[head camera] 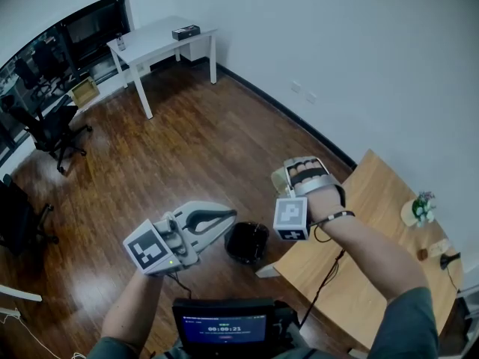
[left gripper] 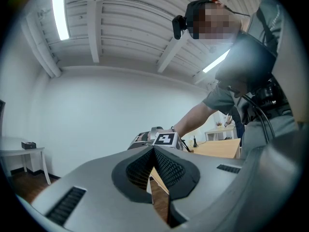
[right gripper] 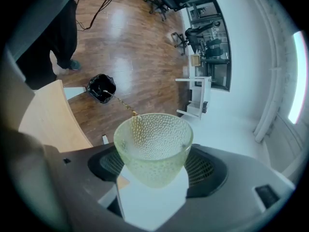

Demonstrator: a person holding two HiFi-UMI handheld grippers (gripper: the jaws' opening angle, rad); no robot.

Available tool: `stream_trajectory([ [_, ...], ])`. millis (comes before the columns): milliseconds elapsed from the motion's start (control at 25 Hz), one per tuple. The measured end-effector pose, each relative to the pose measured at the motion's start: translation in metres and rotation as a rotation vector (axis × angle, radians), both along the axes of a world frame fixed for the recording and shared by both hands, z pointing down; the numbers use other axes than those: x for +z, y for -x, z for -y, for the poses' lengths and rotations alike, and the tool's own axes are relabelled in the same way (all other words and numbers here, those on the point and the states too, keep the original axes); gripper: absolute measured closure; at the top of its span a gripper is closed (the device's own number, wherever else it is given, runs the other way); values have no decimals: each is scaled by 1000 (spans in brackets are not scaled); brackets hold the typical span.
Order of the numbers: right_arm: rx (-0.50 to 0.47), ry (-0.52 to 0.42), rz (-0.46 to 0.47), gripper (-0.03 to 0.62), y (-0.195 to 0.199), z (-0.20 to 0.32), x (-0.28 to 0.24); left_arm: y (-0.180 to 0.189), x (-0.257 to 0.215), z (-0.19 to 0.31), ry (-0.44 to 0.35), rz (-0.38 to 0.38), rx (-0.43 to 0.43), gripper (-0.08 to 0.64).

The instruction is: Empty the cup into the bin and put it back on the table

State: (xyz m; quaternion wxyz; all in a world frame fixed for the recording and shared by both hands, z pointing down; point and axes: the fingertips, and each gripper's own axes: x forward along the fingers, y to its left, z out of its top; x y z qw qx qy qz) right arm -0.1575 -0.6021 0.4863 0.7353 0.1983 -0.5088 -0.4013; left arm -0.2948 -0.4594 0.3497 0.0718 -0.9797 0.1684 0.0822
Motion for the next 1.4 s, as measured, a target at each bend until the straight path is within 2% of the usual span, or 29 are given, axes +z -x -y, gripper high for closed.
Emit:
stream_trajectory([
  [520,-9,-35,-80,212,-2,4,-5,8,1,0,-2,-8,-8,560],
  [760,-3,-42,-71,212,1,3,-6,10,2,-2,-1,-8,-4,560],
  [960,87,-21,121,212,0,2,-3,8,1,-3,4,-14,7,560],
  [1080,171,11,289,212,-4,-6,-4,2,0,-7,9,-16,23,560],
  [1240,244,38,466,212,-7,-16,-14,-7,-3,-6,9,-21,37,560],
  [1400,298,43,585,212,-11,-23,-27,-15,-8,-10,2,-29,55,560],
])
